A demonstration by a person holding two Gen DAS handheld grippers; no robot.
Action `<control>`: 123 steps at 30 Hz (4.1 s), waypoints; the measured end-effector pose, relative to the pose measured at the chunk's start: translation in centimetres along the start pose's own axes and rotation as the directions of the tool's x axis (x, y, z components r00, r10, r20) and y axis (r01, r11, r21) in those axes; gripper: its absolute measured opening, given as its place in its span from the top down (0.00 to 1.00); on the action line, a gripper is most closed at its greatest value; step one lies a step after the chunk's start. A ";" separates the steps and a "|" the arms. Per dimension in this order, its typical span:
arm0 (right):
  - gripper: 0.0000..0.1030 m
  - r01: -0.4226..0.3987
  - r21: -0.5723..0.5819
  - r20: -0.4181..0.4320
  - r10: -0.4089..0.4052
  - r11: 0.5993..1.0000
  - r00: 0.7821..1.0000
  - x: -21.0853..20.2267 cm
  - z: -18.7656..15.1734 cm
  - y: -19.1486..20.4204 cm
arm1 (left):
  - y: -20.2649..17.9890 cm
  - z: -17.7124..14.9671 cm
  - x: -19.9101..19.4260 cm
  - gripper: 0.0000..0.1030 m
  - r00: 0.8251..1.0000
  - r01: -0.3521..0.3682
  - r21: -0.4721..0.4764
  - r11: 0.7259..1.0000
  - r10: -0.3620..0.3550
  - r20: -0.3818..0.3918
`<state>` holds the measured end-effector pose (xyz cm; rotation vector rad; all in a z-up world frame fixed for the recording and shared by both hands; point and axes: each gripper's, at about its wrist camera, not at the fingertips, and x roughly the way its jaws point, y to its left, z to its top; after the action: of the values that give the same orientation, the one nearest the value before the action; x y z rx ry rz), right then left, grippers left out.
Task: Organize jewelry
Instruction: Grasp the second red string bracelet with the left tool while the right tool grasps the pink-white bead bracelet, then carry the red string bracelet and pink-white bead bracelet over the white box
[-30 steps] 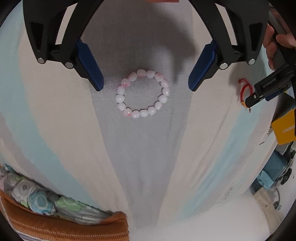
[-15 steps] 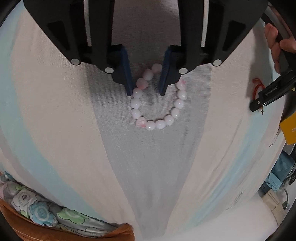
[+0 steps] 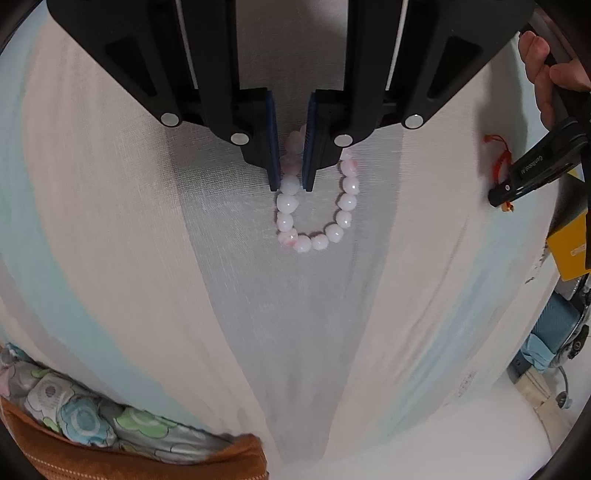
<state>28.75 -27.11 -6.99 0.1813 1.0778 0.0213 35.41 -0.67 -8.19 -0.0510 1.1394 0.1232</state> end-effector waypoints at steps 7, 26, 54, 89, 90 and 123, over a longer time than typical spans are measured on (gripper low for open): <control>0.89 -0.016 -0.054 0.071 0.020 0.998 0.997 -2.8 0.0 1.8 | -0.1 -0.4 -2.8 0.79 1.000 0.026 0.010 1.000 -0.026 0.012; 0.89 0.013 -0.075 0.097 -0.006 0.997 0.995 -6.4 -2.1 4.2 | -0.1 -3.0 -7.6 0.85 0.999 0.048 0.072 0.996 -0.050 0.017; 0.89 0.002 -0.103 0.146 0.014 0.995 0.989 -16.7 -6.4 11.0 | 5.6 -7.9 -19.3 0.85 0.991 0.054 0.091 0.994 -0.065 0.115; 0.89 -0.141 -0.442 0.153 0.229 0.886 0.961 -23.1 -11.7 36.1 | 31.6 -14.1 -27.6 0.85 0.976 -0.100 -0.211 0.972 0.136 0.168; 0.89 -0.142 -0.455 0.153 0.234 0.879 0.960 -23.1 -12.1 37.0 | 32.5 -14.4 -27.5 0.85 0.977 -0.105 -0.229 0.968 0.144 0.160; 0.89 -0.183 -0.536 -0.141 0.127 0.824 0.982 -10.0 -17.2 48.4 | 41.8 -18.2 -17.4 0.83 0.990 -0.134 -0.324 0.936 0.116 -0.076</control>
<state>12.36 21.90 1.46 -0.2565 1.1126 0.4895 6.65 37.69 0.94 -0.2809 1.1682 0.4279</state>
